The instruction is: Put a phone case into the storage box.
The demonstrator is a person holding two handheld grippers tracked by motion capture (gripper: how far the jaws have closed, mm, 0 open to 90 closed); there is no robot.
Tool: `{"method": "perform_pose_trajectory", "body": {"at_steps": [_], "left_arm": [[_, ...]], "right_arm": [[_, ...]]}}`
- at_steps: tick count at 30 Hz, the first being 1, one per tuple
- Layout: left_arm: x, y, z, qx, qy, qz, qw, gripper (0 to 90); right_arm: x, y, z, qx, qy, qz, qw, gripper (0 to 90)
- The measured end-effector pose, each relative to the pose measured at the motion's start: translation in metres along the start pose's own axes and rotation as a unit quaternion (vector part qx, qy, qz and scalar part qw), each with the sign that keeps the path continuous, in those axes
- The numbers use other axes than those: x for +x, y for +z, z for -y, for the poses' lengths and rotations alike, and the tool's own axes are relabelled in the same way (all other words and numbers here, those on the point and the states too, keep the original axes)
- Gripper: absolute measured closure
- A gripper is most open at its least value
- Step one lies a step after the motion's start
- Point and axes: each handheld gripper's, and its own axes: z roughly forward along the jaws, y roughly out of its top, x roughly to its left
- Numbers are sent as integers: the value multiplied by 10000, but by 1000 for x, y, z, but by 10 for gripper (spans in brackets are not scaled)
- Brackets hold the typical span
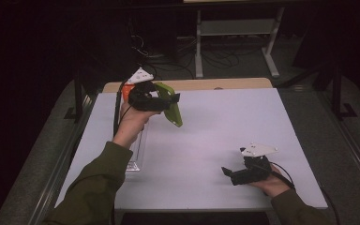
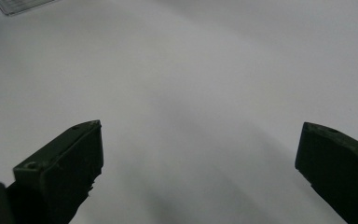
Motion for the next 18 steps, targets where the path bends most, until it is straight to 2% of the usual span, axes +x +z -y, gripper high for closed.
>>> {"method": "perform_pose_trajectory", "body": {"at_steps": [9,14,18], "left_arm": [[18,-14,-8,-108,-51,-430,9990,146],[28,-22,-12,-148,-52,-708,9974,146],[36,-28,-13,-163,-43,-990,9949,146]], "right_arm": [[0,0,0,7,11,5,10000,4],[0,0,0,3,4,7,10000,4],[0,0,0,3,10,6,10000,4]]}}
